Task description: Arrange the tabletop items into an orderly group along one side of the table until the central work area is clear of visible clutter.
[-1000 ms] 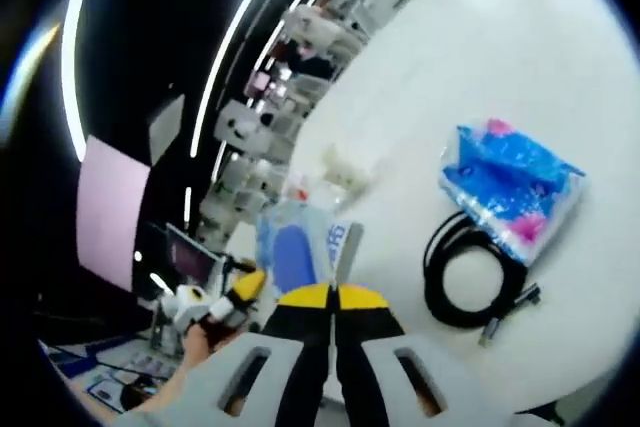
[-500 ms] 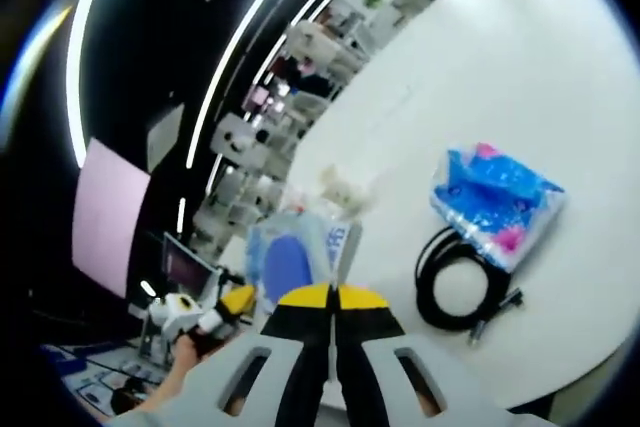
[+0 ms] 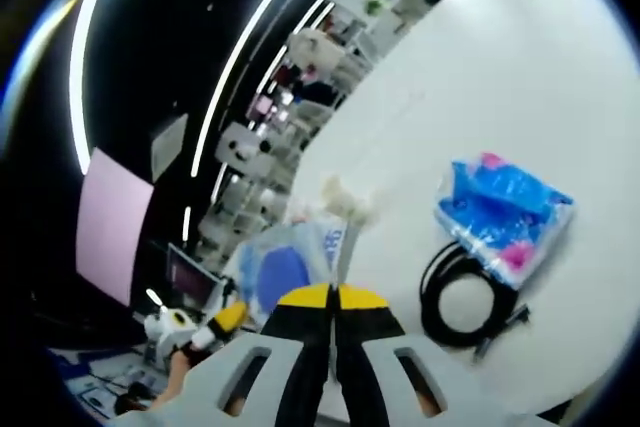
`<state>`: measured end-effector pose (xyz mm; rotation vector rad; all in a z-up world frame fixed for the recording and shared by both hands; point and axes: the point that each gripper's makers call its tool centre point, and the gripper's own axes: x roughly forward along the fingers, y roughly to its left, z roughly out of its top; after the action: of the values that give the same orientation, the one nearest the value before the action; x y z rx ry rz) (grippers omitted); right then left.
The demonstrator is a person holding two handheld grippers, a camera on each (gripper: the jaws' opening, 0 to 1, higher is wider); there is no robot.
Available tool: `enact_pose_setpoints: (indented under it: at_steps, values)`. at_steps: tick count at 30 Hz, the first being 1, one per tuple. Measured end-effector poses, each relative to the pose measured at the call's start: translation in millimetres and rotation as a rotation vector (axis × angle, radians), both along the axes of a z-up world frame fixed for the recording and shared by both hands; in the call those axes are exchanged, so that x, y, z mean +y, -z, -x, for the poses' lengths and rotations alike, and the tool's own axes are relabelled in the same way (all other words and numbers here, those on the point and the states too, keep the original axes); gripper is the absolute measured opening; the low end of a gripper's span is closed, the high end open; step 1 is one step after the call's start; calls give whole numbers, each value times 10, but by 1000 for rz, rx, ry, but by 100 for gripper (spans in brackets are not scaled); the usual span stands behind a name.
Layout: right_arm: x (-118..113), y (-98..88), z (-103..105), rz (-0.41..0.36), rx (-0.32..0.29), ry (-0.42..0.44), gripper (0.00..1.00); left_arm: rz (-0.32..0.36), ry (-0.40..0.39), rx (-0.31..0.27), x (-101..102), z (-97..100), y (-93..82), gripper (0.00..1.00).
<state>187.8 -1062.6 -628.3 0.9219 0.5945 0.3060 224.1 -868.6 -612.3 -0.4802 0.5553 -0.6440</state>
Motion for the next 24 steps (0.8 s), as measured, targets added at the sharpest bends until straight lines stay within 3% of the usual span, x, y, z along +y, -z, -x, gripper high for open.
enact_pose_setpoints:
  at_steps: [16,24]
  values:
    - [-445,-162,-535,-60,-51,-125,0,-53,-113,3,-422,-184,-60,0]
    - [-887,-227,-749,-93,-69,-117,0,-81,-116,9,-878,-444,-82,0]
